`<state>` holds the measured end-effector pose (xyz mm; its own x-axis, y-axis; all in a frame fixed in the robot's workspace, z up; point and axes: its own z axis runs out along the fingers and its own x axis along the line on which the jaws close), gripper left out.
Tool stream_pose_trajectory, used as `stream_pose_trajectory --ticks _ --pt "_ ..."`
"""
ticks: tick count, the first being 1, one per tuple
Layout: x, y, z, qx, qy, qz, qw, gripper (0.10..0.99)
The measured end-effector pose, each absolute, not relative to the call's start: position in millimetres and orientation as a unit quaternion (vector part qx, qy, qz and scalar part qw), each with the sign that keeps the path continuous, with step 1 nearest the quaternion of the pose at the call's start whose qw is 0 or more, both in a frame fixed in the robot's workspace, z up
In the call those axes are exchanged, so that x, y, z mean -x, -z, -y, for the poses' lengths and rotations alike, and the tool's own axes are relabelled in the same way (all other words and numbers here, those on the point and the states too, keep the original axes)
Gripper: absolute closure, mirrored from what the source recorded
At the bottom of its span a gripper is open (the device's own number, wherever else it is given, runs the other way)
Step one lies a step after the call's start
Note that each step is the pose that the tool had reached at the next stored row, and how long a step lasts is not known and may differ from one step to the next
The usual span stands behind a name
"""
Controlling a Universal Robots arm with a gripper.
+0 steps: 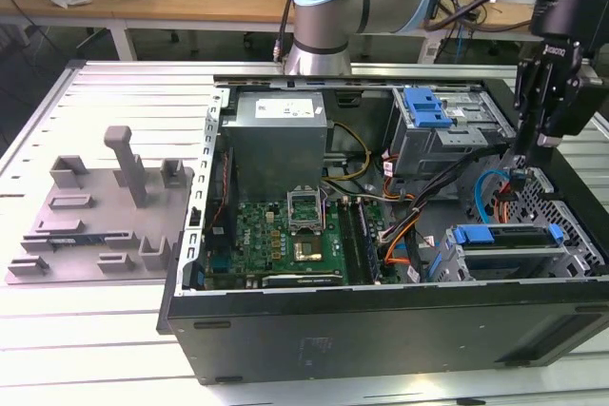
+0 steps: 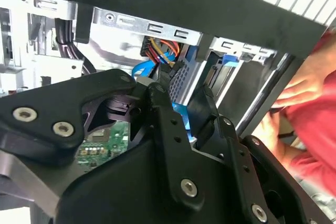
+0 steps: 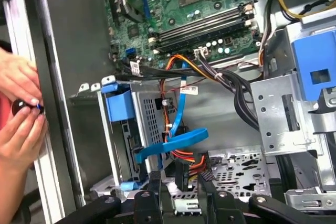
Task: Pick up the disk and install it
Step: 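Insert the first disk wire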
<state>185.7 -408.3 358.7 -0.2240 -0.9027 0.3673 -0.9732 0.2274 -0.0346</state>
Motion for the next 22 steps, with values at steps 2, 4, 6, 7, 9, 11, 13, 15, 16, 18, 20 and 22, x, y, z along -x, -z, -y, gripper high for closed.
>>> stream_pose_trajectory --ticks 2,4,6,7,9,11,13,15,16,18,20,22 --pt "-186 -357 408 -0.604 -0.129 0.774 0.137 0.675" --pt "-187 -355 408 -0.604 -0.129 0.774 0.139 0.675" --pt "-188 -353 408 -0.604 -0.128 0.773 0.143 0.675" --pt "-188 -352 408 -0.604 -0.127 0.773 0.144 0.675" --pt "-188 -351 409 -0.605 -0.126 0.773 0.146 0.675" --pt "-191 -350 411 -0.605 -0.125 0.773 0.147 0.675" --pt "-191 -350 415 -0.605 -0.125 0.773 0.147 0.675" --pt "-191 -348 417 -0.605 -0.125 0.773 0.147 0.675" --pt "-191 -348 417 -0.605 -0.125 0.773 0.147 0.675" --pt "-191 -347 417 -0.605 -0.125 0.773 0.147 0.675" --pt "-191 -347 417 -0.605 -0.126 0.772 0.148 0.675" --pt "-191 -346 416 -0.604 -0.129 0.772 0.150 0.675"
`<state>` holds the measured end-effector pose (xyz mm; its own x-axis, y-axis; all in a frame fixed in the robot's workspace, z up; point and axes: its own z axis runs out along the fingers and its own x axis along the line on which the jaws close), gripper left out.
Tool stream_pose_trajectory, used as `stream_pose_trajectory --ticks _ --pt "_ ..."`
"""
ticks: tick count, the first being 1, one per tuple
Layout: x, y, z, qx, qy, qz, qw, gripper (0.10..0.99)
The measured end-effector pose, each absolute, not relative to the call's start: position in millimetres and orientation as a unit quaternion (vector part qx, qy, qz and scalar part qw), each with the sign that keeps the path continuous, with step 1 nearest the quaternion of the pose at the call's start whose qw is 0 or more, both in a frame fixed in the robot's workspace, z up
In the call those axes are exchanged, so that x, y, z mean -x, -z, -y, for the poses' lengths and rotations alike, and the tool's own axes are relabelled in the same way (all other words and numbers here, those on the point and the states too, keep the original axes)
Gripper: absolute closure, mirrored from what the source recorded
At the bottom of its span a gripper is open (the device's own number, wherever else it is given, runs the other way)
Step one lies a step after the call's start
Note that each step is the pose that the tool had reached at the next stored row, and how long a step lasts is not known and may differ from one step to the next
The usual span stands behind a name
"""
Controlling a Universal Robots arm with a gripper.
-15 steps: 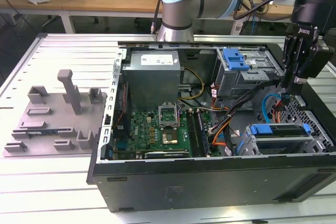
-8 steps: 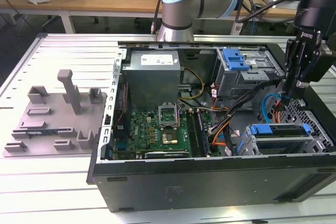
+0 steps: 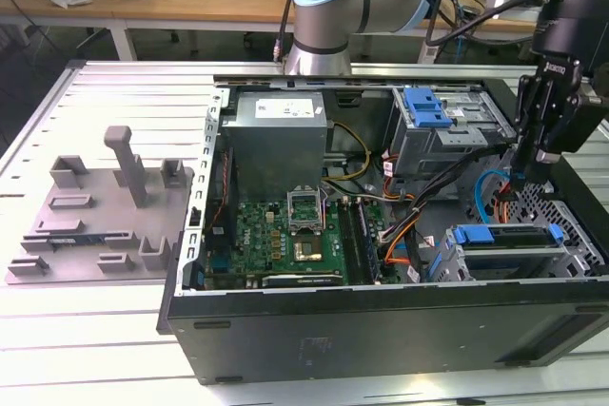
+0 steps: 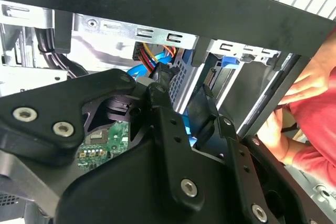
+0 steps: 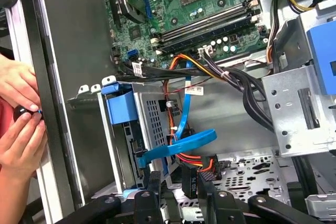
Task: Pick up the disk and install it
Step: 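Insert the first disk wire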
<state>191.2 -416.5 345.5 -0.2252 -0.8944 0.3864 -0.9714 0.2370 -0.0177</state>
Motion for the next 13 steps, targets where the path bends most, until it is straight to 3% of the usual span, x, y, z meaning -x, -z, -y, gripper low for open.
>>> stream_pose_trajectory --ticks 6,8,9,10,13 --pt "-187.3 -344.9 413.0 -0.604 -0.129 0.772 0.150 0.694" --pt "-187.0 -344.9 411.8 -0.604 -0.129 0.772 0.150 0.824" --pt "-187.0 -344.9 411.6 -0.604 -0.129 0.772 0.150 0.824" --pt "-187.0 -344.9 411.2 -0.604 -0.129 0.772 0.150 0.886" --pt "-187.1 -344.6 408.5 -0.605 -0.129 0.772 0.149 0.886"
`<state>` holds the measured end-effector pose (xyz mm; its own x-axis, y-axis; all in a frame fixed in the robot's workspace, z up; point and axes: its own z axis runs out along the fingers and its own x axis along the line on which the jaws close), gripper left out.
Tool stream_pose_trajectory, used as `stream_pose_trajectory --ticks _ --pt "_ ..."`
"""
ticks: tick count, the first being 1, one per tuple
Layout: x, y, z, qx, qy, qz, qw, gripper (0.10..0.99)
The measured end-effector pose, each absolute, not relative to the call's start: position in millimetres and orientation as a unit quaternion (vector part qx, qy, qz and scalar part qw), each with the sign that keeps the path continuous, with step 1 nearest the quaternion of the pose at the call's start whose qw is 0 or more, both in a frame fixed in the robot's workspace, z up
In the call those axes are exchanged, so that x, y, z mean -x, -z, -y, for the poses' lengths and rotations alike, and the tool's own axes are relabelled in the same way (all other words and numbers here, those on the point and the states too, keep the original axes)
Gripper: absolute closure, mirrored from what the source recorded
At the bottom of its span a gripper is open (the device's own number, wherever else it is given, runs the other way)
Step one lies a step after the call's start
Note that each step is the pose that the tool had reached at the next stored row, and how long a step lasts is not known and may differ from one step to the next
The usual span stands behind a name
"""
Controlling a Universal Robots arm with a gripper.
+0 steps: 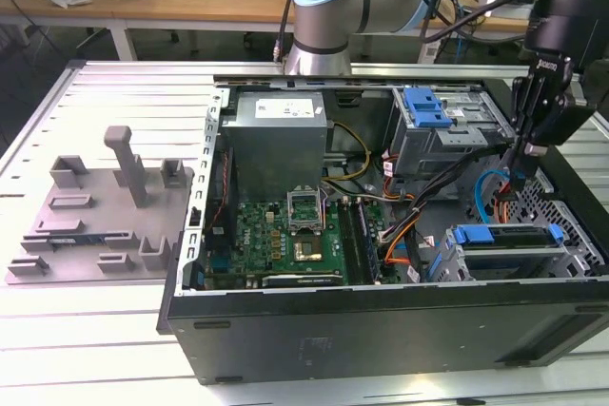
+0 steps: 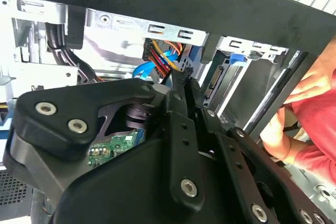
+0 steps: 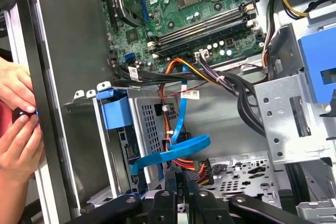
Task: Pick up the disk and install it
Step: 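Insert the first disk wire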
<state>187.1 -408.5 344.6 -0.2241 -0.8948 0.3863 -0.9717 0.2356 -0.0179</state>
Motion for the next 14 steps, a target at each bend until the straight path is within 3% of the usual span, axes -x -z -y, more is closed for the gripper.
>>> stream_pose_trajectory --ticks 11,13,14 --pt "-188.7 -340.2 407.6 -0.608 -0.129 0.769 0.149 0.886" --pt "-188.7 -340.1 407.5 -0.608 -0.129 0.769 0.149 0.902" --pt "-188.7 -340.1 407.5 -0.608 -0.129 0.769 0.149 0.969"
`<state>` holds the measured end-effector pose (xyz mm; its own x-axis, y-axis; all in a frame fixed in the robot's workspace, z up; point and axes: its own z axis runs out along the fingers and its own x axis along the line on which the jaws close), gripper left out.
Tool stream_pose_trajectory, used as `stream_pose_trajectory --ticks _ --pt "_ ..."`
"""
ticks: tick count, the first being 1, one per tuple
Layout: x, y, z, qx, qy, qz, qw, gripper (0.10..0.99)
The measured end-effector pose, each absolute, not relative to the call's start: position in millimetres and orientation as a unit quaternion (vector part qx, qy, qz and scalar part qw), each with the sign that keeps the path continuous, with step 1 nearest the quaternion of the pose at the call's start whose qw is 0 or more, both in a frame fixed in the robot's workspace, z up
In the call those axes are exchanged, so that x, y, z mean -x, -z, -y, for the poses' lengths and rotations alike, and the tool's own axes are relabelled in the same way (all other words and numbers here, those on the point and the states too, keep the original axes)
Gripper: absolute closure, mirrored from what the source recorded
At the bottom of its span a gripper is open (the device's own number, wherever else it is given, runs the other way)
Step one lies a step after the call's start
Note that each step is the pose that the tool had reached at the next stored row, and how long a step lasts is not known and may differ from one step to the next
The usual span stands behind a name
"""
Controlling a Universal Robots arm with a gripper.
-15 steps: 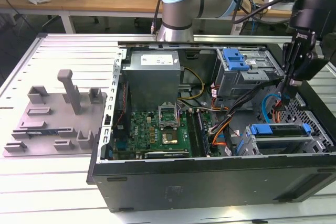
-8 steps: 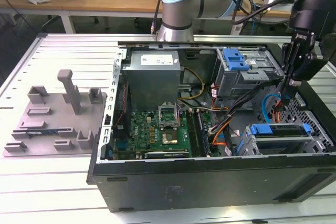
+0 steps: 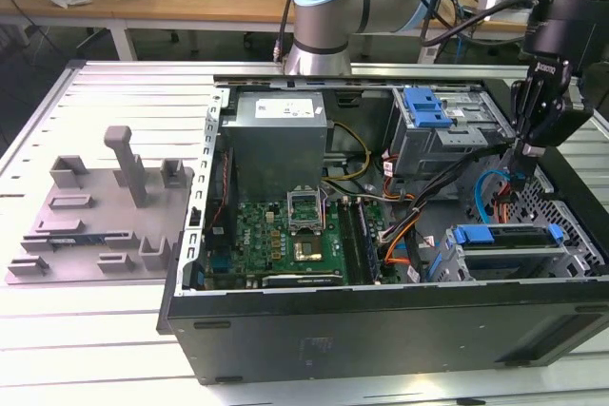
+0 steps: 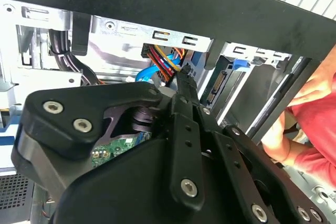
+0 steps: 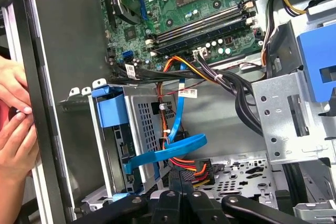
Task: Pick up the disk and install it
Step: 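Insert the first disk wire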
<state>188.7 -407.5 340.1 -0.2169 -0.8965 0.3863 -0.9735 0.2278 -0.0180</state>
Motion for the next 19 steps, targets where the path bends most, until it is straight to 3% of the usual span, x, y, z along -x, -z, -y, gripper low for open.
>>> stream_pose_trajectory --ticks 9,12,13,19 --pt "-188.7 -340.1 407.5 -0.608 -0.129 0.769 0.149 0.980" --pt "-188.7 -340.2 407.5 -0.608 -0.129 0.769 0.149 0.914" --pt "-188.7 -340.1 407.5 -0.608 -0.129 0.769 0.149 0.847" --pt "-188.6 -340.1 409.1 -0.609 -0.131 0.768 0.147 0.847"
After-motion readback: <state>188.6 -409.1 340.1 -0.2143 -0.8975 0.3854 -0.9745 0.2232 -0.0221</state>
